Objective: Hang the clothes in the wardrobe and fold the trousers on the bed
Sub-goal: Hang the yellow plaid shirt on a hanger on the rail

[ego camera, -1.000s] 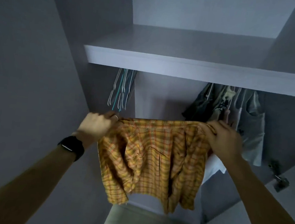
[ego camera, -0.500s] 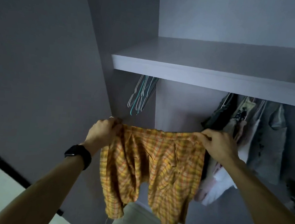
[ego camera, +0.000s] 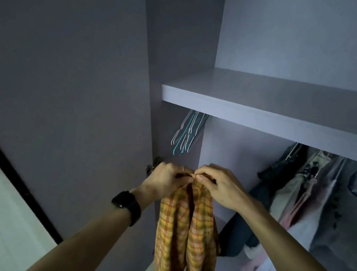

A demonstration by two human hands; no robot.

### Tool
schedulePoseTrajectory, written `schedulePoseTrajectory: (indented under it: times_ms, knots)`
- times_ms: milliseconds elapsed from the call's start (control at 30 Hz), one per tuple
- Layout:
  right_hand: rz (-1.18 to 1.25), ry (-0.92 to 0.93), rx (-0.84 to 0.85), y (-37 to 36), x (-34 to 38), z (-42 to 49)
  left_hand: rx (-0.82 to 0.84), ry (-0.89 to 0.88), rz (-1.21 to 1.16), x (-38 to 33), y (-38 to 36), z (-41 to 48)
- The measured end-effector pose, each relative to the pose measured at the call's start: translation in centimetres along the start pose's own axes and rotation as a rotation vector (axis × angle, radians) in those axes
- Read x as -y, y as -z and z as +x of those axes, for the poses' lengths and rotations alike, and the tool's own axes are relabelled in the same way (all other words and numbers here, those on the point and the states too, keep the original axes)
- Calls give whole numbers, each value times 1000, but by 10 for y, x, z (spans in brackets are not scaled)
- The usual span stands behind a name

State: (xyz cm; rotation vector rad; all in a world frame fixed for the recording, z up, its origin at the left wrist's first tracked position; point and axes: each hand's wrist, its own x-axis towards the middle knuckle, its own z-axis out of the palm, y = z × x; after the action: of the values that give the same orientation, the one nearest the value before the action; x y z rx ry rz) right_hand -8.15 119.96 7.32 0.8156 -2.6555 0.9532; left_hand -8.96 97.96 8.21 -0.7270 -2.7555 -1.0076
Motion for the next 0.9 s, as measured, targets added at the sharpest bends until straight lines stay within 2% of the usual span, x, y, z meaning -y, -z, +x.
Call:
schedulePoseTrajectory:
  times_ms: [100,233,367,467,600,667,900]
  knots:
    - [4,-13,-37,-2,0,9,-77,-48,166,5,3,-2]
    - [25,-40,-119,-19,3,16,-167,-195,565,11,9,-1]
    - [149,-239,-175,-27,-12,39,-384,-417,925,27,28,15]
    - [151,-436,-184,-34,-44,83,-459,-404,1051,52,45,36]
    - [81,-662,-160,-61,-89,135,-316,-220,1163,84,55,45]
    - [46,-734,-173,-75,-110,160,-317,-193,1186,104,56,51]
    - [38,-784,-366,-120,-154,216,-525,-417,1268,164,48,67]
